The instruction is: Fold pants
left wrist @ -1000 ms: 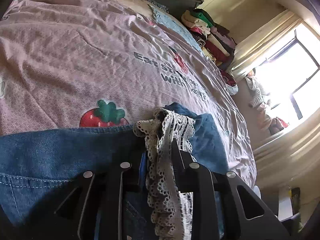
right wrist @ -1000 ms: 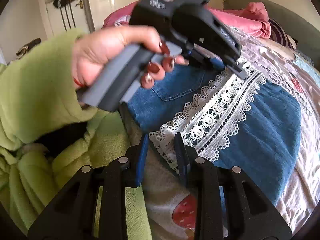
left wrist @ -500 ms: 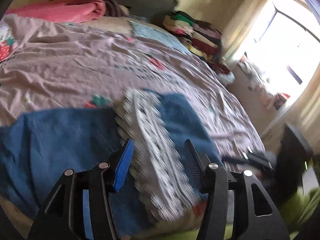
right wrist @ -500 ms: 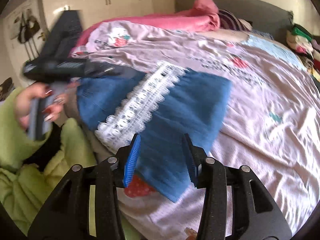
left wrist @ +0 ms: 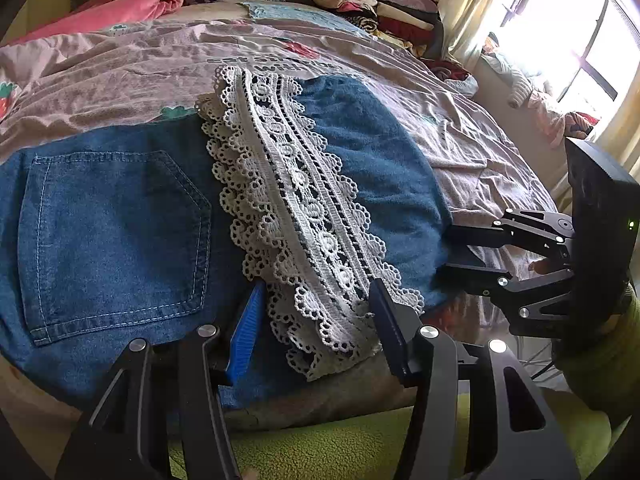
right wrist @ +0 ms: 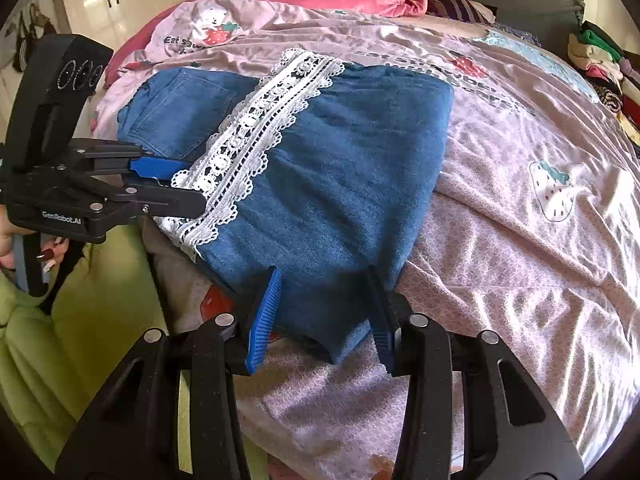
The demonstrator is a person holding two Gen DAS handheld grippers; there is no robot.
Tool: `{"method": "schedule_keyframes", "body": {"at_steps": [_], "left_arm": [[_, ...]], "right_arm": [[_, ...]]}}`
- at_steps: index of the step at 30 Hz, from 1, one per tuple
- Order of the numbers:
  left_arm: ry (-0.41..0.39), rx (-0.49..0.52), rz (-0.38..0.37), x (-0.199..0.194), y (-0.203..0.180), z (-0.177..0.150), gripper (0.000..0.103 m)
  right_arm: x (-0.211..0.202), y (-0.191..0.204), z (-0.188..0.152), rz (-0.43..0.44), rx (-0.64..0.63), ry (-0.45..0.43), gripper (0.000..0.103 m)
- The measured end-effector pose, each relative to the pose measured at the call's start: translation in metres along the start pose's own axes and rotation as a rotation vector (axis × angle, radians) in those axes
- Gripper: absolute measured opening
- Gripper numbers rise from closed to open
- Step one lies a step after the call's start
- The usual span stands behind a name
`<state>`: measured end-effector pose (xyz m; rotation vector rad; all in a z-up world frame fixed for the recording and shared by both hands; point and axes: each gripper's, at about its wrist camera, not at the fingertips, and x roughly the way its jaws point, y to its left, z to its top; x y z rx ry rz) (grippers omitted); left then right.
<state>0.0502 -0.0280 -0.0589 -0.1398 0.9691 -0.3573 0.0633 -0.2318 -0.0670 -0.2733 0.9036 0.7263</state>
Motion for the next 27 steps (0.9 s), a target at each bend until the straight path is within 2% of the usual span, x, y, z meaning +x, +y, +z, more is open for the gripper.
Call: {"method": "schedule_keyframes", "body": {"at_steps": [4,6,10,11,13,20,27], "left_arm": [[-0.002,-0.011,-0.003,-0.001,-0.001,0.004,0.057],[-0.004,-0.018,0.012,-0.003,-0.001,0.004,0.062],[-0.014,-0.039,0.022,-0.009,0.002,0.004,0.064],[-0.019,-0.041,0.021,-0.011,0.003,0.004,0.065],[-0.029,-0.043,0.023,-0.015,0.003,0.004,0.075],[-0.059,-0.045,0.058,-0.030,0.003,0.005,0.095],[-0.086,-0.034,0.096,-0.047,0.002,0.008,0.098]], "right_arm": [[0.000,-0.003,-0.001,0.024,0.037,-0.003,0.042],[-0.002,-0.002,0.000,0.035,0.046,-0.002,0.050],[-0.007,0.001,0.002,0.027,0.048,-0.009,0.058],[-0.009,0.000,0.002,0.021,0.052,-0.012,0.064],[-0.014,-0.003,0.003,0.007,0.072,-0.021,0.068],[-0.030,-0.018,0.004,-0.021,0.156,-0.061,0.080],[-0.044,-0.018,0.011,-0.034,0.156,-0.104,0.089]]}}
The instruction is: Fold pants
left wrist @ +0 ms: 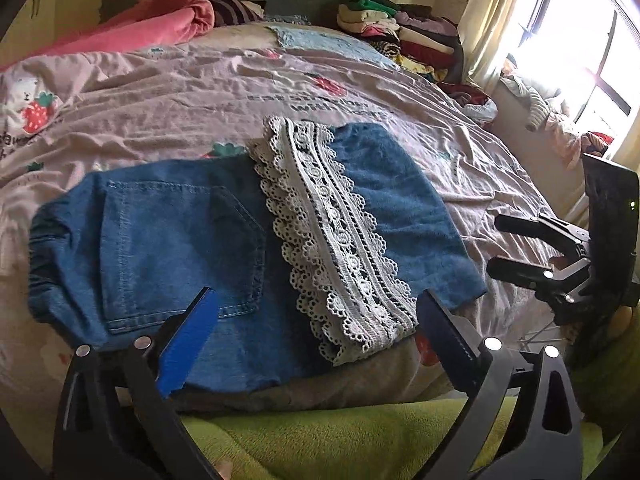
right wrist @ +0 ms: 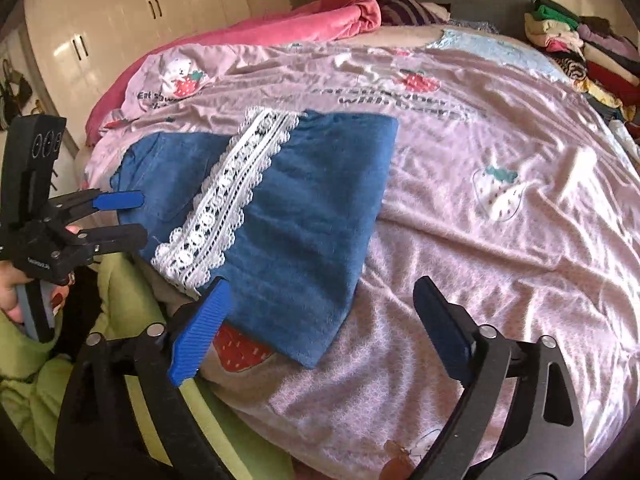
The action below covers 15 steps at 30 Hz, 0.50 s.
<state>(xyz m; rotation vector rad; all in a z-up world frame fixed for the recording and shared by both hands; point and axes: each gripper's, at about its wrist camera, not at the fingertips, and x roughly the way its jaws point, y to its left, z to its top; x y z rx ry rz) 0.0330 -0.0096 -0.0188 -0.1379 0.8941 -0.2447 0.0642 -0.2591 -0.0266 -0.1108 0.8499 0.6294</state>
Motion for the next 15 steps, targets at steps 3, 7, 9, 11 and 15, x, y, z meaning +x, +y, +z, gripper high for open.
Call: {"method": "schedule_keyframes", "body": {"at_steps": [3,7,9,11,15], "left_arm": [[-0.008,0.006,0.026,-0.007,0.001,0.000,0.098],[-0.024,0.007,0.057,-0.017,0.005,-0.001,0.098],[-0.032,-0.007,0.068,-0.022,0.009,-0.002,0.098],[-0.040,-0.023,0.079,-0.028,0.016,-0.003,0.098],[-0.060,-0.051,0.097,-0.037,0.028,-0.004,0.098]], "right_arm": [[-0.003,0.003,0.004,-0.009,-0.003,-0.012,0.091],[-0.007,0.009,0.010,-0.018,-0.020,-0.027,0.093],[-0.009,0.013,0.015,-0.022,-0.030,-0.035,0.093],[-0.010,0.017,0.018,-0.021,-0.039,-0.043,0.094],[-0.013,0.027,0.027,-0.021,-0.064,-0.058,0.094]]}}
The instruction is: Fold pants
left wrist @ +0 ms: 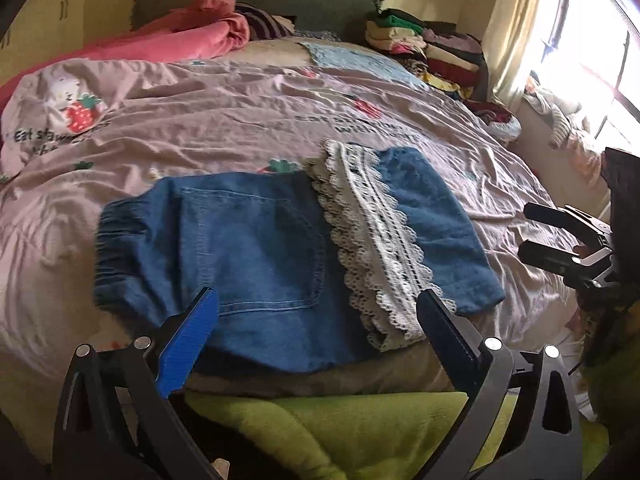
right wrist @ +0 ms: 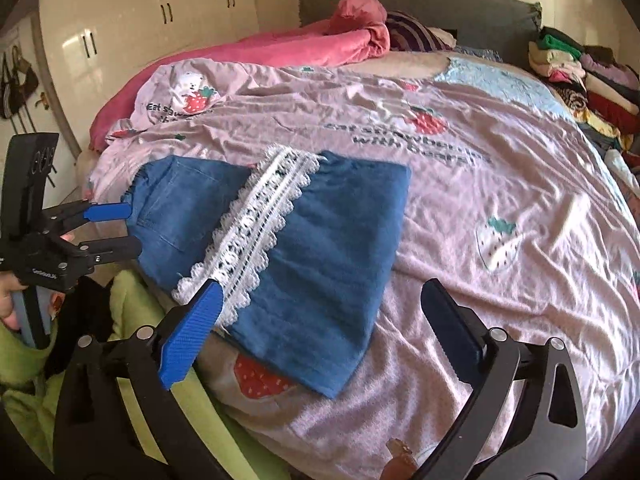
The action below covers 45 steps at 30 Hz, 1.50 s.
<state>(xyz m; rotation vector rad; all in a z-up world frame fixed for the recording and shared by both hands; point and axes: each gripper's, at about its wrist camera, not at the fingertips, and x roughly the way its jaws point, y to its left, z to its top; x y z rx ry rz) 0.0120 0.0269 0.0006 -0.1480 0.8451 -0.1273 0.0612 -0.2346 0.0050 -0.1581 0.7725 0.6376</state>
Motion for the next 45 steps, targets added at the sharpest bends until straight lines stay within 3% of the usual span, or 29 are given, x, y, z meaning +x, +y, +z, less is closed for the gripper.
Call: {"method": "schedule_keyframes", "body": {"at_steps": [7,19,24,33,42,43,45], "left_arm": [[-0.037,-0.057,0.069,-0.019,0.032,-0.004,0.098],[-0.063,-0.225,0.119,-0.037,0.100,-0.018,0.098],[-0.046,-0.290,0.099,-0.032,0.125,-0.029,0.098],[-0.012,-0.358,0.038,-0.015,0.135,-0.040,0.098],[-0.041,-0.383,-0.102,0.002,0.122,-0.040,0.096],[-0.036,-0.387,-0.109,0.005,0.121,-0.040,0.094],[-0.025,-0.400,-0.127,0.013,0.121,-0.040,0.072]], "right_arm": [[0.003,0.026,0.023,0.027,-0.059,-0.021,0.094],[0.030,0.086,0.061,0.115,-0.174,-0.018,0.094],[0.047,0.112,0.078,0.160,-0.219,-0.011,0.094],[0.088,0.150,0.102,0.244,-0.292,0.044,0.094],[0.124,0.181,0.121,0.295,-0.375,0.104,0.094],[0.129,0.184,0.123,0.303,-0.386,0.117,0.094],[0.139,0.194,0.125,0.308,-0.411,0.138,0.094]]}}
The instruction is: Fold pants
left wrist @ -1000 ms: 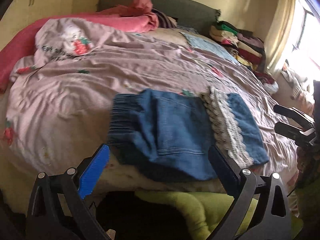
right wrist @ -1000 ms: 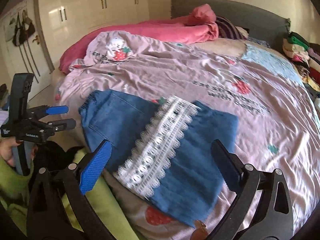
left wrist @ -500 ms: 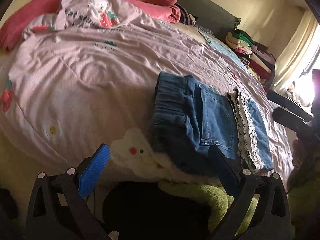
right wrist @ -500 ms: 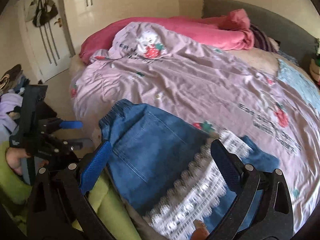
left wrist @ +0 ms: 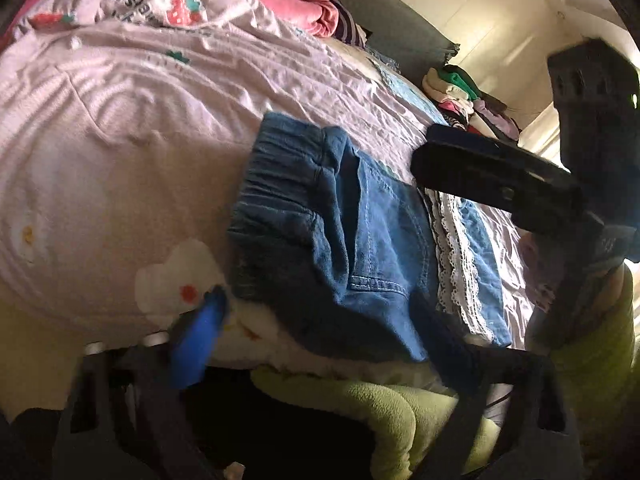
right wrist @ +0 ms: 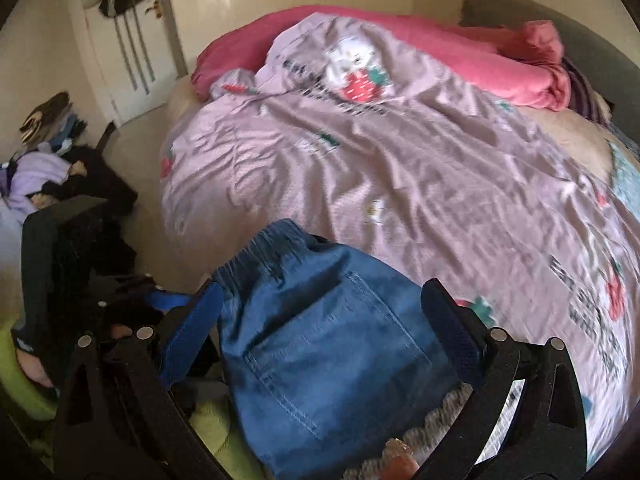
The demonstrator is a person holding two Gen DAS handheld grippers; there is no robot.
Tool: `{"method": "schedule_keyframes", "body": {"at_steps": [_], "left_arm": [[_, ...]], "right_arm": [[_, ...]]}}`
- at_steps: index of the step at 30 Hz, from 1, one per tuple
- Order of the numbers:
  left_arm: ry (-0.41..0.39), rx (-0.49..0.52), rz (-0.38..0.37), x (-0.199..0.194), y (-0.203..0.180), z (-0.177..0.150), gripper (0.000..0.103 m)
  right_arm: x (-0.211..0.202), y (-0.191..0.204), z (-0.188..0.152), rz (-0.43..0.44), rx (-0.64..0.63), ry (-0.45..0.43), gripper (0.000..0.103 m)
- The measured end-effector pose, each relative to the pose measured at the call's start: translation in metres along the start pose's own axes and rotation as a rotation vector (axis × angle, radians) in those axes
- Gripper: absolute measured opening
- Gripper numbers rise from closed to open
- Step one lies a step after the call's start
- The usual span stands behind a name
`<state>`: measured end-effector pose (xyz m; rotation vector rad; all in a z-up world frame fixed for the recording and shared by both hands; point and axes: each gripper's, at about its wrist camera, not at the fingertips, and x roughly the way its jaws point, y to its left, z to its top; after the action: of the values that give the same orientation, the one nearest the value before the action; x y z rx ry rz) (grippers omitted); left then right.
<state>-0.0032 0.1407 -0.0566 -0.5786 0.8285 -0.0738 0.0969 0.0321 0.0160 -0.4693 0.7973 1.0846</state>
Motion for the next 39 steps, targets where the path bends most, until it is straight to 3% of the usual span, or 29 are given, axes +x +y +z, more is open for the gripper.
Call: {"method": "schedule_keyframes", "body": {"at_steps": [13,16,18,22,24,26,31,34,39], "left_arm": [[0.003,-0.010,-0.016,0.013,0.012,-0.005,0.067],[0.000,-0.021,-0.029,0.013,0.014,-0.006,0.070],[-0.002,-0.028,-0.037,0.013,0.014,-0.007,0.072],[0.002,-0.043,-0.054,0.012,0.015,-0.010,0.086],[0.001,-0.049,-0.055,0.011,0.015,-0.012,0.086],[-0.007,-0.058,-0.058,0.007,0.013,-0.011,0.086],[-0.021,-0.051,-0.077,0.000,0.005,-0.012,0.087],[0.000,-0.058,-0.094,0.007,-0.004,-0.013,0.093],[0.032,-0.039,-0.195,0.020,-0.031,-0.006,0.094]], "right_arm": [[0.068,0.012,0.016,0.073,-0.044,0.119,0.093],[0.081,0.010,0.014,0.105,-0.032,0.152,0.082],[0.089,0.005,0.010,0.136,-0.011,0.166,0.068],[0.085,-0.003,0.005,0.180,0.028,0.128,0.049],[0.075,-0.009,0.004,0.204,0.053,0.096,0.038],[0.058,-0.018,0.000,0.252,0.089,0.047,0.034],[0.021,-0.035,-0.008,0.321,0.147,-0.042,0.032],[0.001,-0.044,-0.014,0.339,0.164,-0.085,0.032],[-0.031,-0.065,-0.028,0.348,0.200,-0.151,0.032]]}}
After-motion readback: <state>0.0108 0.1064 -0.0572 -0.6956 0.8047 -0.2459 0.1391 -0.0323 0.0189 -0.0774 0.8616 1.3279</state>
